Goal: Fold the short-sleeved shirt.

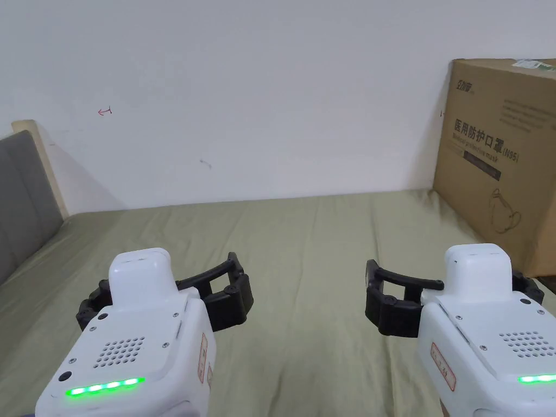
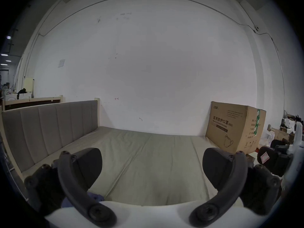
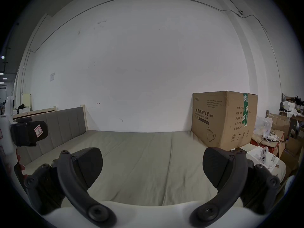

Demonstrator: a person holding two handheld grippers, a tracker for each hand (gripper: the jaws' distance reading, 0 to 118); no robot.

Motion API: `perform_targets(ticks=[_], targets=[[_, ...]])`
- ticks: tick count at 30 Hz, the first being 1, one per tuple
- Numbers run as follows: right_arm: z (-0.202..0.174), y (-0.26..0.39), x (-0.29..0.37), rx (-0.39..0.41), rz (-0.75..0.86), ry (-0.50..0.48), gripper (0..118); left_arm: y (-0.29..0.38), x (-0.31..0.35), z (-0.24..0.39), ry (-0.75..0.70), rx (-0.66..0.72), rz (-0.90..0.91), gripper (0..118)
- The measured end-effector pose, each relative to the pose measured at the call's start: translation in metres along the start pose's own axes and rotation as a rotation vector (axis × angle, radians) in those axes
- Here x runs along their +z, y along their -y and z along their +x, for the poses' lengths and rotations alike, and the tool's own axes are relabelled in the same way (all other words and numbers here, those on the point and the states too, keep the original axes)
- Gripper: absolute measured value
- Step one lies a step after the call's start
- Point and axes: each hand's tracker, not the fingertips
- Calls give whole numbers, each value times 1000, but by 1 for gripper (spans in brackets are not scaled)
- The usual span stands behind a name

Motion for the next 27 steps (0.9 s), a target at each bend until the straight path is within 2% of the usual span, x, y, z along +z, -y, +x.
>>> perform_targets(ticks=[16,27], targets=[[0,2,-1,-14,-21,7,118,4,0,17,-17,-108,-41,118],[0,6,-3,-12,-46,2,118,5,3,31,17,-90,-64,118]])
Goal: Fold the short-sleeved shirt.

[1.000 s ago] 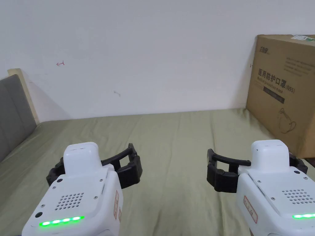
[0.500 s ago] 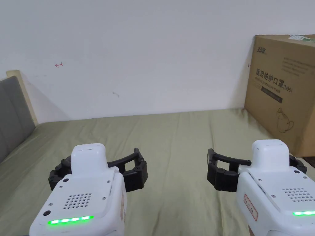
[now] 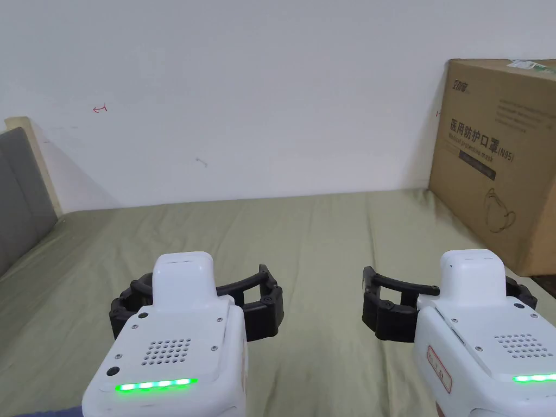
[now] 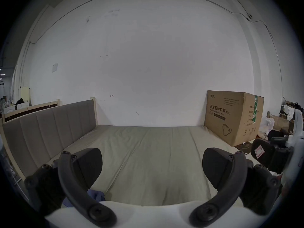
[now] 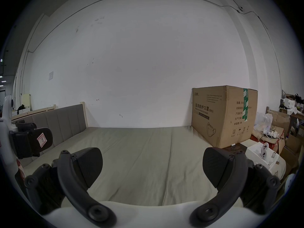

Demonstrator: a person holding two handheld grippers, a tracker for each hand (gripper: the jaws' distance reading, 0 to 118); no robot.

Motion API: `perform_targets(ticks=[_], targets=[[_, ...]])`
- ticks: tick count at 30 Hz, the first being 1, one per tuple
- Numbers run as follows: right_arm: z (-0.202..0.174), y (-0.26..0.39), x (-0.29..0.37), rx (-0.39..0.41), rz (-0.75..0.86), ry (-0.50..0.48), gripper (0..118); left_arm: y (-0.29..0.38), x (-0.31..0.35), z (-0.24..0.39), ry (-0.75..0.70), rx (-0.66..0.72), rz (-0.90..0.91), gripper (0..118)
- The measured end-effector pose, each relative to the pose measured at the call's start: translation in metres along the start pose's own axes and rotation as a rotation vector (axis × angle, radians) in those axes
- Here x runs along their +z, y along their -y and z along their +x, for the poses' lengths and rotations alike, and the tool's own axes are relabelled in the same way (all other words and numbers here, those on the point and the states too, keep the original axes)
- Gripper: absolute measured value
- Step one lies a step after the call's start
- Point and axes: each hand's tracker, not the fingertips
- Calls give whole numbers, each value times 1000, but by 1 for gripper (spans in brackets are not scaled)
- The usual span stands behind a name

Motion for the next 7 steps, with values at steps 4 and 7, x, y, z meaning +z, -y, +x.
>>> perform_targets(ticks=[4,7], targets=[[0,0,-1,-2,-6,-2,118,0,-1,3,-51,5,-3,118],[0,0,-2,3,-7,-6,118,-1,-2,4,-71,17,-9,118]])
